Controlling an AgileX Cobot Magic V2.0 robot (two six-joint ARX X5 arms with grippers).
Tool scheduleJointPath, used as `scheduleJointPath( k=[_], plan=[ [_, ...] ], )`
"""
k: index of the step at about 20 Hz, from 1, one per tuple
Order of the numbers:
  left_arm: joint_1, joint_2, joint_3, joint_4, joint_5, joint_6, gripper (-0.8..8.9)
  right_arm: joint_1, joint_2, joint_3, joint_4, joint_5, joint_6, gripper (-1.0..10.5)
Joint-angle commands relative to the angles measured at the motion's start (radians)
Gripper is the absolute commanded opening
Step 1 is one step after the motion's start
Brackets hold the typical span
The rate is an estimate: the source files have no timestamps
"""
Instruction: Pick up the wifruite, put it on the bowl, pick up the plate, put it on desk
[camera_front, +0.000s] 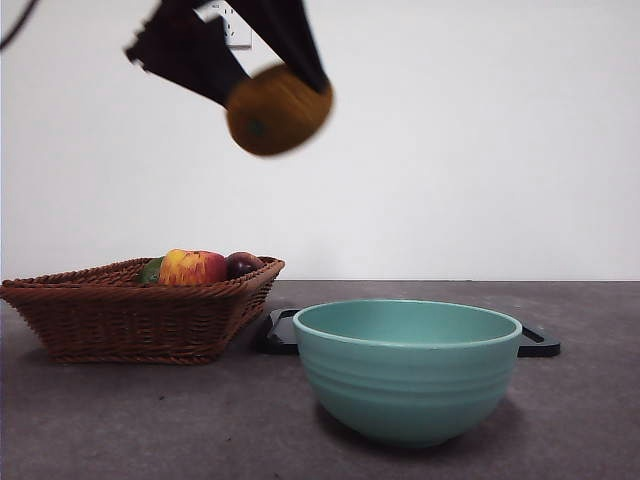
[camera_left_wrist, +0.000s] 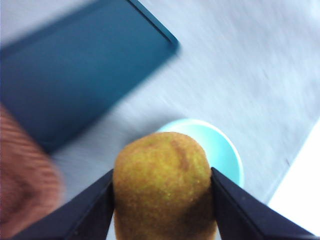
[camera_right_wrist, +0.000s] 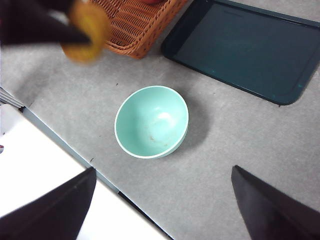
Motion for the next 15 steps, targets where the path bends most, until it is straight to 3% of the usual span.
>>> scheduleJointPath(
  k=[1,15],
  plan=[
    [-0.046,0.069,0.022,0.032,0.002,0.004,2.4,0.004,0.006,0.019,0.009,0.0,0.009,4.3],
    [-0.19,0.427,0.022,0.201,-0.125,0.016,2.41,0.004,0.006,0.019,0.008,0.0,0.009,4.3]
  ],
)
